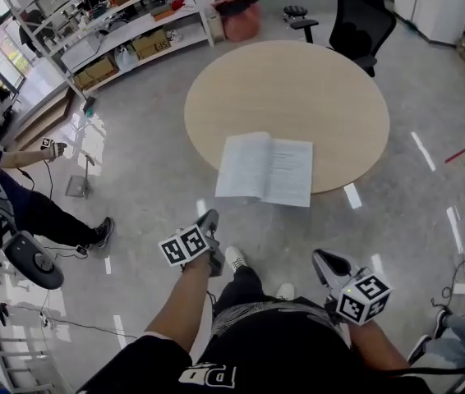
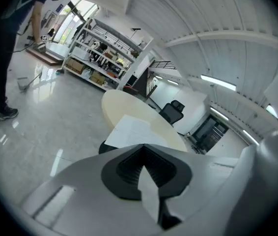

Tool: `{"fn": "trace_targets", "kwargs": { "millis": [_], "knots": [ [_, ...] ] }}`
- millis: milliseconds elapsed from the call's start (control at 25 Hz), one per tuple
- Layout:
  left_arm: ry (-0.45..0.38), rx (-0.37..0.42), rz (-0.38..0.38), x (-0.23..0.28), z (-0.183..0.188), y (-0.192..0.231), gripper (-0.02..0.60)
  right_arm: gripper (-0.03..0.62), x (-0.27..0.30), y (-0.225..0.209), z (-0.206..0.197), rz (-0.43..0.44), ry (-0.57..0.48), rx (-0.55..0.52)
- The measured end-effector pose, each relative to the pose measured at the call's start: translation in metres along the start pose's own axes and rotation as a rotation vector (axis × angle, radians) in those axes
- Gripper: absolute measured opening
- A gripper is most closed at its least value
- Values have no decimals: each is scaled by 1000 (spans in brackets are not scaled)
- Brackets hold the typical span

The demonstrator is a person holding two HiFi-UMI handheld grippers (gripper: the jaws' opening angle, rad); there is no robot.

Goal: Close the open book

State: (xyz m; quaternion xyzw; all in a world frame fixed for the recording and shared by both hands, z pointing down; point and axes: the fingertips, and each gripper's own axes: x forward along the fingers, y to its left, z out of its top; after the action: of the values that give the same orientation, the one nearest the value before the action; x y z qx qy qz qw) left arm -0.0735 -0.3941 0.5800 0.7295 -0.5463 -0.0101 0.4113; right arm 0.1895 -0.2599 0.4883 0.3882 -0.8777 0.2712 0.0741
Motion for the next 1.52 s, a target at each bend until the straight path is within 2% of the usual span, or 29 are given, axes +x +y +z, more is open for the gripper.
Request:
{"fn": "trace_targets", "kwargs": {
  "millis": [120, 280, 400, 560, 640, 720, 800, 920, 1040, 1240, 1520],
  "knots": [
    [22, 110, -71, -25, -4, -35, 8, 4, 8, 16, -1, 50, 5, -19],
    [69, 301, -147, -60, -12, -67, 8, 5, 19, 47, 1, 86, -6, -58],
    [105, 429, -197, -82, -21, -84, 8, 5, 22, 60, -2, 79, -2, -63],
    [151, 661, -268, -109, -27, -102, 8, 4, 36, 83, 2, 59, -20, -46],
    [148, 715, -303, -126, -22, -101, 8, 4, 49, 102, 4, 56, -32, -80],
    [147, 700, -321, -135, -13, -92, 8, 3, 64, 114, 5, 44, -43, -99],
    [156, 649, -333, -144, -10, -81, 8, 4, 70, 124, 1, 25, -53, -88],
    [144, 613, -355, -155, -1, -69, 8, 5, 70, 137, -5, -34, -63, -92],
    [146, 614, -407, -158, 5, -67, 8, 5, 70, 147, -9, -103, -79, -82],
    [179, 654, -482, -145, -6, -79, 8, 5, 56, 143, -17, -180, -80, -83],
    [194, 638, -507, -131, -16, -95, 8, 5, 48, 122, -15, -184, -57, -70]
  ]
}}
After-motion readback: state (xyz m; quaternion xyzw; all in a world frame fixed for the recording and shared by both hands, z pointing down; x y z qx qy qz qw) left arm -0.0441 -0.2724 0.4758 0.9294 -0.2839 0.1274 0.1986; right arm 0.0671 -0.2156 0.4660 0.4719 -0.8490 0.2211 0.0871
